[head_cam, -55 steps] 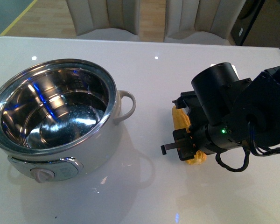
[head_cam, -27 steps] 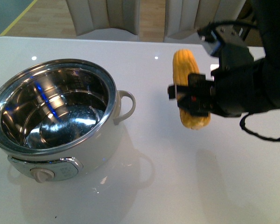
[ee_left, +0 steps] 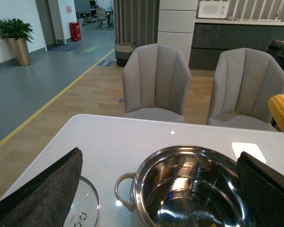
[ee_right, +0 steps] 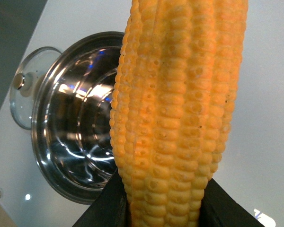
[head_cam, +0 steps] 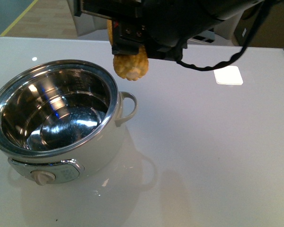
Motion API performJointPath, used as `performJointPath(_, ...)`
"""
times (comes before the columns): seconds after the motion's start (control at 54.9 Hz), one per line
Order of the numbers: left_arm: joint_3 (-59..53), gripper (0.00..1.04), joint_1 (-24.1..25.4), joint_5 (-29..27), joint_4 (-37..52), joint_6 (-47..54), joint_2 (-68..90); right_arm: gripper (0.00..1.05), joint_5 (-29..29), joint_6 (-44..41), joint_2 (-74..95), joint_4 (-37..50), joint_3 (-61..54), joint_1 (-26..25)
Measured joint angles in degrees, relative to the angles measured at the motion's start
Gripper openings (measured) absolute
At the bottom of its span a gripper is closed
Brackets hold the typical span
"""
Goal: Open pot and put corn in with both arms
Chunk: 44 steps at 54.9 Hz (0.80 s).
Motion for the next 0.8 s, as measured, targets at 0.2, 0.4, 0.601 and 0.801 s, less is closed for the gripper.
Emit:
performJointPath(0.2, 0.0, 0.98, 0.0, 0.0, 0.0, 0.0, 0.0, 0.23, 1.2, -0.1, 4.6, -2.5, 4.5, 2.6)
performJointPath(0.4, 0.0, 0.98, 0.0, 0.0, 0.0, 0.0, 0.0, 0.23, 1.2, -0.7, 9.7, -4.1, 8.5, 4.9)
performJointPath(0.601, 0.0, 0.98, 0.0, 0.0, 0.0, 0.0, 0.0, 0.23, 1.0, -0.6, 14.8, -5.9, 14.4, 6.0)
performJointPath(0.801, 0.0, 0.98, 0.0, 0.0, 0.0, 0.0, 0.0, 0.23, 0.7, -0.5, 18.5, -8.6, 19.9, 7.5)
